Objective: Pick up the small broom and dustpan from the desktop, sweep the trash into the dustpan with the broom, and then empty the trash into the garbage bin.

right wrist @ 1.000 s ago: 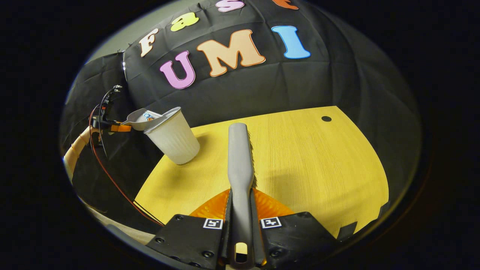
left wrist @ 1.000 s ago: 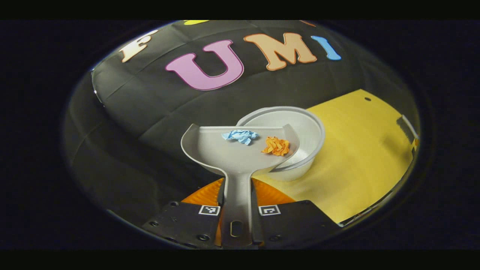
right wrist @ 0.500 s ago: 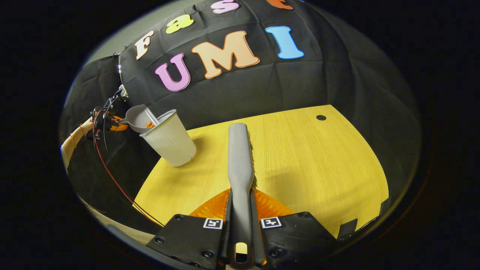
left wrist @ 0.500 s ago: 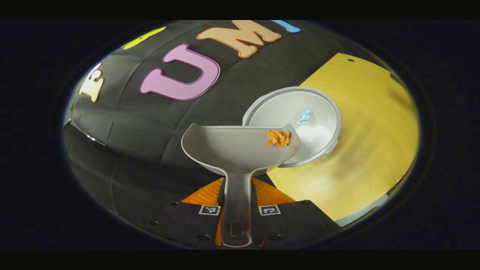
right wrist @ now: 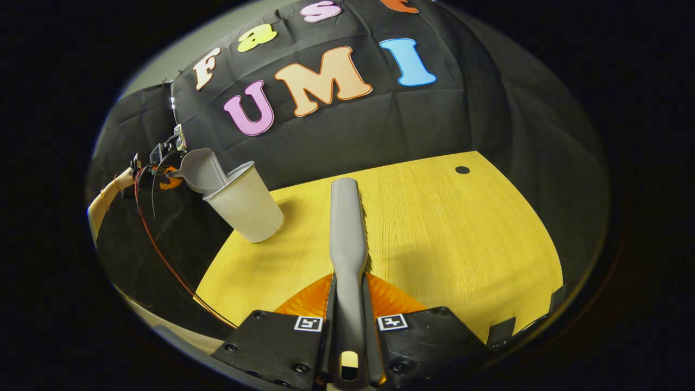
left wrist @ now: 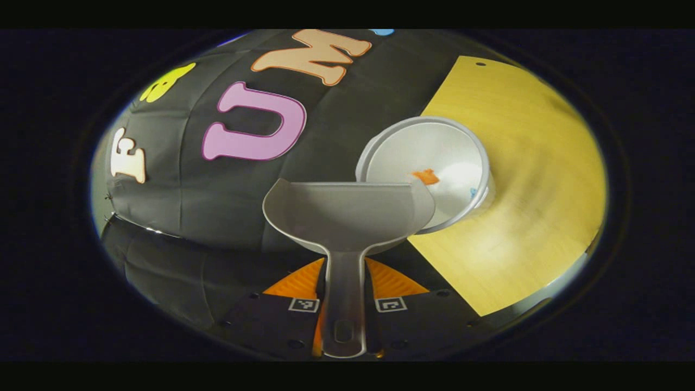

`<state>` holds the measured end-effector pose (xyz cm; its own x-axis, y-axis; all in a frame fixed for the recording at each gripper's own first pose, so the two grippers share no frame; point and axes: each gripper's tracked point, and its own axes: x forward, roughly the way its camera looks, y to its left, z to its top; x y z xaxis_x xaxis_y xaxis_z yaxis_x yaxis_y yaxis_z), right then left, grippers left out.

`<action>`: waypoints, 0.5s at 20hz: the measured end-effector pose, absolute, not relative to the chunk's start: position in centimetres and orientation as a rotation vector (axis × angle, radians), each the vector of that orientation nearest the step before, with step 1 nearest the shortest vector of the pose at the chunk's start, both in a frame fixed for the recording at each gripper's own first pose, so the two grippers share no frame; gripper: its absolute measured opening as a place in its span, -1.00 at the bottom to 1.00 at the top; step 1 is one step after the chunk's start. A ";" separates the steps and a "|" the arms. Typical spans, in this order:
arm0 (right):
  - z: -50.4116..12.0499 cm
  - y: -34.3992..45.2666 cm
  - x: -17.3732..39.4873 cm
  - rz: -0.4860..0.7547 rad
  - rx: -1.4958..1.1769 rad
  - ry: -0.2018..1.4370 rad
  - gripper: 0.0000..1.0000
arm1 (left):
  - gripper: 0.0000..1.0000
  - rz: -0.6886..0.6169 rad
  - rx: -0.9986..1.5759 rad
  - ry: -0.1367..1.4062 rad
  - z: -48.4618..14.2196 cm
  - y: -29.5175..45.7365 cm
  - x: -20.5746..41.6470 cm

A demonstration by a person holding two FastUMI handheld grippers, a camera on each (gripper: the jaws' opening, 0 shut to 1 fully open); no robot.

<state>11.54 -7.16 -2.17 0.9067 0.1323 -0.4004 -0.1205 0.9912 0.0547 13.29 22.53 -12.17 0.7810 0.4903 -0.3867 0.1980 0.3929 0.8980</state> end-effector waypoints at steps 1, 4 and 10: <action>-2.1 -7.2 11.5 0.134 0.029 0.414 -0.58 | -0.54 0.219 1.156 0.671 -11.9 22.5 13.0; -2.1 -7.4 11.6 0.145 0.029 0.414 -0.58 | -0.54 0.270 1.016 0.538 -10.9 21.7 12.3; -2.1 -7.3 11.9 0.183 0.014 0.421 -0.58 | -0.55 0.266 0.581 0.288 -8.5 17.5 12.5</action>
<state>11.89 -7.33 -2.06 0.8964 0.1800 -0.4050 -0.1741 0.9834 0.0516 12.48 17.52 -8.49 0.9262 0.3248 -0.1914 -0.1641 0.8043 0.5711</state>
